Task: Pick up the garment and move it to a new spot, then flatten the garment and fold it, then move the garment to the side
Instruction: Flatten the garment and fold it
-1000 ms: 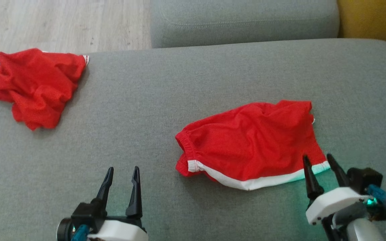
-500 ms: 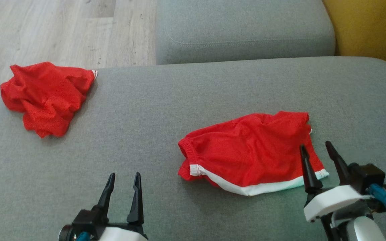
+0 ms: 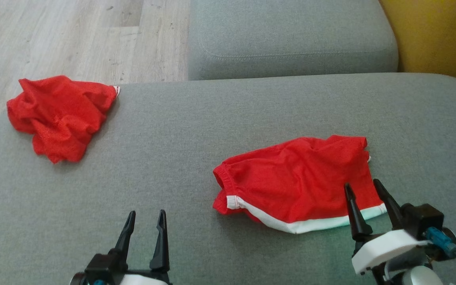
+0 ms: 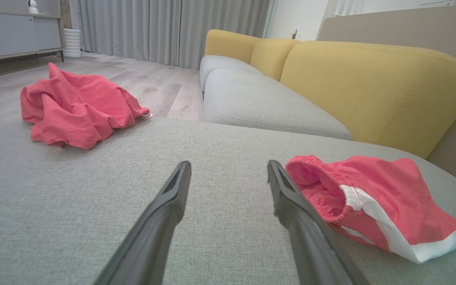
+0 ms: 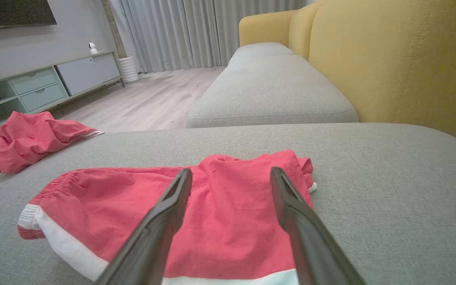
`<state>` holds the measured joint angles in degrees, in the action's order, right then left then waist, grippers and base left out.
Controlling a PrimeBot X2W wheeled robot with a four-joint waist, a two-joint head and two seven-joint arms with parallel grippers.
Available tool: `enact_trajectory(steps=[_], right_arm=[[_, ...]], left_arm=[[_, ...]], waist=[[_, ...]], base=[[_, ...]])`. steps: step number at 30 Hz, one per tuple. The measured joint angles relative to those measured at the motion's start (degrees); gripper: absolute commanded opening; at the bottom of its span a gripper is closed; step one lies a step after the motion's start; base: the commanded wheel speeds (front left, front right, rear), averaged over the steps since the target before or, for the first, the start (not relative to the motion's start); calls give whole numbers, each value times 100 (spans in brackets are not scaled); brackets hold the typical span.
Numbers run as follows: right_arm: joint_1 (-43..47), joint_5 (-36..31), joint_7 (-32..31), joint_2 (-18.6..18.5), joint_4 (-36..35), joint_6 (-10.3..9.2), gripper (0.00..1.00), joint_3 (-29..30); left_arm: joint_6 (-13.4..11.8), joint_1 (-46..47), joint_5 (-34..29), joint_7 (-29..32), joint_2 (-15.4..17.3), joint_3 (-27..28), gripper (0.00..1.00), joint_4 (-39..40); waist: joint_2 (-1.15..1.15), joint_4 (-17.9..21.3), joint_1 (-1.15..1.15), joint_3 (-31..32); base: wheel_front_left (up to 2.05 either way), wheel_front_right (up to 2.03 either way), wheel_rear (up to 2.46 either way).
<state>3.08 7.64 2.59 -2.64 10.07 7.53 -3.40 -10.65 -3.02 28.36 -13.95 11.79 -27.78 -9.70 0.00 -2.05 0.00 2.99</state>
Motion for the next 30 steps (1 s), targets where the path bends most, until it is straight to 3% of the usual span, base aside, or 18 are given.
enact_trajectory(steps=[30], right_arm=[[-9,0,44,0,36,0,100,51]], left_arm=[[-246,-4,142,592,170,-63,100,138]], waist=[[0,1,0,-118]], base=[[0,0,0]])
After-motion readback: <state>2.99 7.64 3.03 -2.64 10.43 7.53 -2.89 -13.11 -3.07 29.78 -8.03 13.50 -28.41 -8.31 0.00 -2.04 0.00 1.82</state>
